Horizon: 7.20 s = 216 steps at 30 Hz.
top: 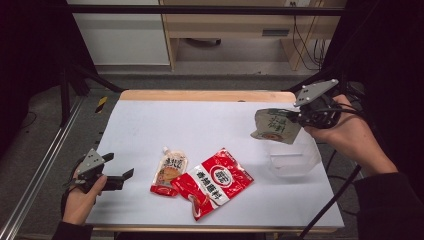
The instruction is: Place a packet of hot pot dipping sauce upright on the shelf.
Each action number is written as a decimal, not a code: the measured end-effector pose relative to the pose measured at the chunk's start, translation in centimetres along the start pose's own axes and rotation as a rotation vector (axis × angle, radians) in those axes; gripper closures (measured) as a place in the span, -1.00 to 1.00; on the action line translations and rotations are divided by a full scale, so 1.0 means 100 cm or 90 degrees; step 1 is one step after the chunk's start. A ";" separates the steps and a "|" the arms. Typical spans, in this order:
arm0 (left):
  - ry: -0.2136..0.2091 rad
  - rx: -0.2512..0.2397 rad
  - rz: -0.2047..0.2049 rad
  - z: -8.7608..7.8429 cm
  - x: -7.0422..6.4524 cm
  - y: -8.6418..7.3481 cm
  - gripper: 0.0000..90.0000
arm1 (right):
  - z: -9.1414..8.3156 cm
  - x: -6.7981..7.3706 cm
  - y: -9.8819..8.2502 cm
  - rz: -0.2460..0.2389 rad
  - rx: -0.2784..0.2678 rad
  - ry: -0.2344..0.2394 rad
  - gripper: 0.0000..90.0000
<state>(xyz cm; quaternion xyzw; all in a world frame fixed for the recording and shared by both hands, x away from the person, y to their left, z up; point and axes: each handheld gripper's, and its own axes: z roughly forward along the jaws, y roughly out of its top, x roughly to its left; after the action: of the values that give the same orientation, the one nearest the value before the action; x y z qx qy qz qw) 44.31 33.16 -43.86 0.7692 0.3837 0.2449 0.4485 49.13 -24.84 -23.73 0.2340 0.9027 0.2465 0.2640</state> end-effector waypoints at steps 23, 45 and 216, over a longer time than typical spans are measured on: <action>0.007 0.005 -0.001 0.000 0.004 -0.001 -0.91 | -0.003 -0.002 -0.059 0.008 0.000 0.017 1.00; 0.008 0.008 -0.001 -0.001 0.005 -0.002 -0.91 | -0.010 0.000 -0.079 0.014 -0.011 0.048 1.00; -0.017 0.061 0.080 0.013 -0.021 0.003 -0.90 | 0.287 0.193 0.101 0.207 -0.032 0.189 0.26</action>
<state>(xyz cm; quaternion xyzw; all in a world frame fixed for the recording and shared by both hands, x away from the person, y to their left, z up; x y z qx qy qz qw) 44.08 30.69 -44.30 0.8154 0.3402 0.2439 0.3998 54.58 2.82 -46.18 0.3312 0.8755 0.3400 0.0906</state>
